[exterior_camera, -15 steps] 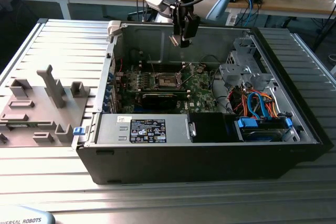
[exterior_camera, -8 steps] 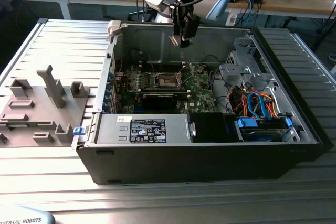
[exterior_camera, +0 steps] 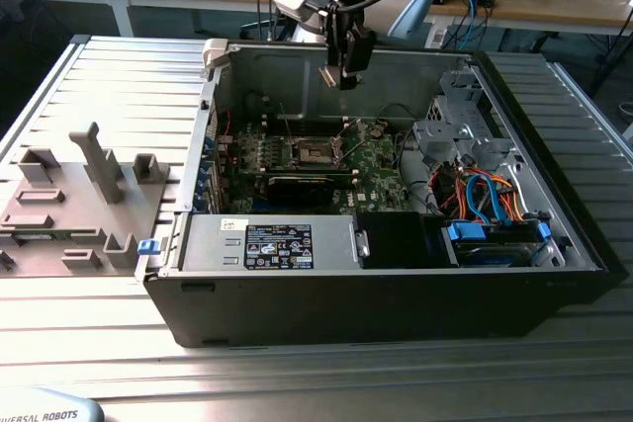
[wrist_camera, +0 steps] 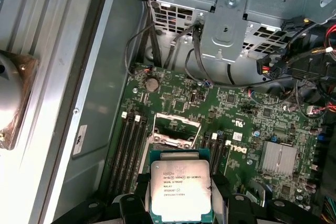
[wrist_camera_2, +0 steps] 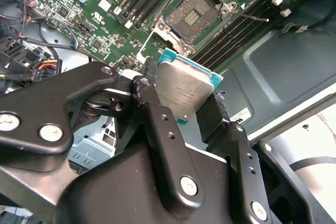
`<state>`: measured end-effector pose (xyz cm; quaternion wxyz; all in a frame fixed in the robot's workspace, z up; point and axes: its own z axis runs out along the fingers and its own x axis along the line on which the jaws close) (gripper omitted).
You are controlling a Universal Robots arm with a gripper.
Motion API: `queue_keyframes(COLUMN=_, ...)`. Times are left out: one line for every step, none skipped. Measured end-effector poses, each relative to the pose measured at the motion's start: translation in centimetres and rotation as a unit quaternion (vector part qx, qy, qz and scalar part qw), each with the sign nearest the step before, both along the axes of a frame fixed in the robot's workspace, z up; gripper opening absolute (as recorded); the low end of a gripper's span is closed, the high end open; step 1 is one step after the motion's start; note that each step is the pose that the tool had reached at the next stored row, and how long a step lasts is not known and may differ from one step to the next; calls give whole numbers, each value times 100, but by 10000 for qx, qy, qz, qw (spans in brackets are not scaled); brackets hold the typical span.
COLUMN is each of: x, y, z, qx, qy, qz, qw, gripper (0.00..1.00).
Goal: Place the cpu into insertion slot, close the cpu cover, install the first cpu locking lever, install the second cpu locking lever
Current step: 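Place the cpu into insertion slot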
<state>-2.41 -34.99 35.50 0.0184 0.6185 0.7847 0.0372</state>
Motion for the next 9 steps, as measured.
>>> queue_keyframes(x=0, y=0, z=0, qx=0, qy=0, qz=-5, qw=10000, gripper=54)
queue_keyframes(x=0, y=0, z=0, qx=0, qy=0, qz=-10, qw=10000, gripper=54)
queue_keyframes(x=0, y=0, z=0, qx=0, qy=0, qz=-21, qw=10000, gripper=54)
queue_keyframes(x=0, y=0, z=0, qx=0, qy=0, qz=-26, qw=10000, gripper=54)
queue_keyframes(x=0, y=0, z=0, qx=0, qy=0, qz=-31, qw=10000, gripper=54)
queue_keyframes(x=0, y=0, z=0, qx=0, qy=0, qz=-36, qw=10000, gripper=54)
queue_keyframes(x=0, y=0, z=0, qx=0, qy=0, qz=-41, qw=10000, gripper=54)
queue_keyframes(x=0, y=0, z=0, qx=0, qy=0, qz=-45, qw=10000, gripper=54)
queue_keyframes(x=0, y=0, z=-1, qx=0, qy=0, qz=-50, qw=10000, gripper=54)
